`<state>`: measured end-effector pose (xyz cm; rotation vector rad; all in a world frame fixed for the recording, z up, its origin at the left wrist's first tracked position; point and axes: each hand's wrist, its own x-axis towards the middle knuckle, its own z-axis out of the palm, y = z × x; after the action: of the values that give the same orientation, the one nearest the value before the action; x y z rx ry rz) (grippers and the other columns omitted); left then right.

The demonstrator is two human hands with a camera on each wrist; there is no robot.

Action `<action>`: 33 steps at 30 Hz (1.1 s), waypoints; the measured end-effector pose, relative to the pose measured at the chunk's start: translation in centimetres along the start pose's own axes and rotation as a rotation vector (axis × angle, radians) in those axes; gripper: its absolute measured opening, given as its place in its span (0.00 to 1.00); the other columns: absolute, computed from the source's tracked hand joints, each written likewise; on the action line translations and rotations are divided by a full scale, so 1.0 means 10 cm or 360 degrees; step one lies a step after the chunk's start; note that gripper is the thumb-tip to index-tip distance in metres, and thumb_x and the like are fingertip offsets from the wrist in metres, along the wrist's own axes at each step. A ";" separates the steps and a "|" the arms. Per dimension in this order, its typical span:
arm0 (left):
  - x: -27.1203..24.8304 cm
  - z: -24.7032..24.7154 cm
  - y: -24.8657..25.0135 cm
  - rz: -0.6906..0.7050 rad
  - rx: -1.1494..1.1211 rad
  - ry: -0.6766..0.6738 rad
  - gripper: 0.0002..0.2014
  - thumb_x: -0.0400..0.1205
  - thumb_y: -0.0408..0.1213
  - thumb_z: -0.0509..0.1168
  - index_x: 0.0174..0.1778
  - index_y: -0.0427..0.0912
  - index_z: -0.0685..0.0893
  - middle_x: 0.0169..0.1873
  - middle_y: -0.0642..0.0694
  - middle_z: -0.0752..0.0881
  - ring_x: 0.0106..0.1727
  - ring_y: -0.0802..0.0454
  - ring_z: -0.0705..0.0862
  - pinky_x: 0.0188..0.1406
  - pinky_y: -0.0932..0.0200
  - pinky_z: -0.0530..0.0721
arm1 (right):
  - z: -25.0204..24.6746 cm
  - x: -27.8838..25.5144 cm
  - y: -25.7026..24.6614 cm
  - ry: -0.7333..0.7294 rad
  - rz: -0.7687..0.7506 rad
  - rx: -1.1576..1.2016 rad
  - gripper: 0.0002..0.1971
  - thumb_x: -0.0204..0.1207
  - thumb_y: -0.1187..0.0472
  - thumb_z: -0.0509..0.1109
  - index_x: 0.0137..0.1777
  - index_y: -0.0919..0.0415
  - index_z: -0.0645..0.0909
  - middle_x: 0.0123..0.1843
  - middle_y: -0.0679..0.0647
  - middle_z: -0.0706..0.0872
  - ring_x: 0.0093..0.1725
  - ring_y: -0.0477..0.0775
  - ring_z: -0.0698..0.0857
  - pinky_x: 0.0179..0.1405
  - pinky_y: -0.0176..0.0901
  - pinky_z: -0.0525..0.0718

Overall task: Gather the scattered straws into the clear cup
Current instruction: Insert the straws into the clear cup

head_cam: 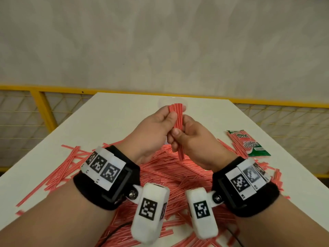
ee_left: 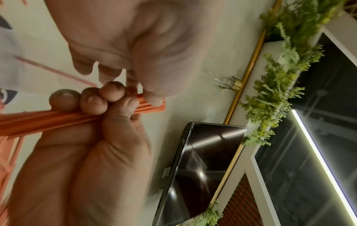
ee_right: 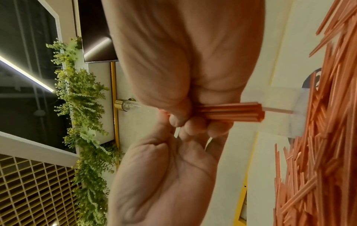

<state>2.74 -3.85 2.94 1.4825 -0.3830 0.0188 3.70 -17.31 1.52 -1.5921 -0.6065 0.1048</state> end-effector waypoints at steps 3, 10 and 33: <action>0.00 0.04 -0.01 -0.0016 -0.0032 0.0108 0.12 0.90 0.39 0.53 0.54 0.48 0.83 0.33 0.48 0.84 0.26 0.54 0.77 0.23 0.59 0.78 | 0.02 0.01 -0.04 -0.0053 0.0090 0.0067 0.10 0.85 0.71 0.58 0.60 0.57 0.71 0.37 0.54 0.82 0.33 0.48 0.81 0.37 0.39 0.82; 0.10 -0.10 0.09 -0.0079 -0.0442 0.0520 0.15 0.92 0.39 0.48 0.46 0.43 0.78 0.49 0.43 0.89 0.47 0.48 0.90 0.49 0.50 0.87 | -0.34 0.09 -0.08 0.0252 0.0199 -0.0610 0.04 0.81 0.66 0.67 0.53 0.59 0.79 0.49 0.63 0.88 0.45 0.52 0.85 0.50 0.48 0.83; 0.27 -0.32 0.15 -0.0316 -0.0261 0.0346 0.14 0.89 0.48 0.56 0.50 0.41 0.79 0.23 0.52 0.73 0.19 0.59 0.65 0.15 0.67 0.64 | -0.35 0.29 0.26 -0.0400 0.0562 -0.2010 0.13 0.66 0.57 0.82 0.51 0.53 0.89 0.44 0.45 0.85 0.45 0.47 0.80 0.43 0.36 0.71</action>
<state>5.67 -1.23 4.98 1.3347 -0.0590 -0.0097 8.46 -19.20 0.37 -2.9417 -0.5996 0.2084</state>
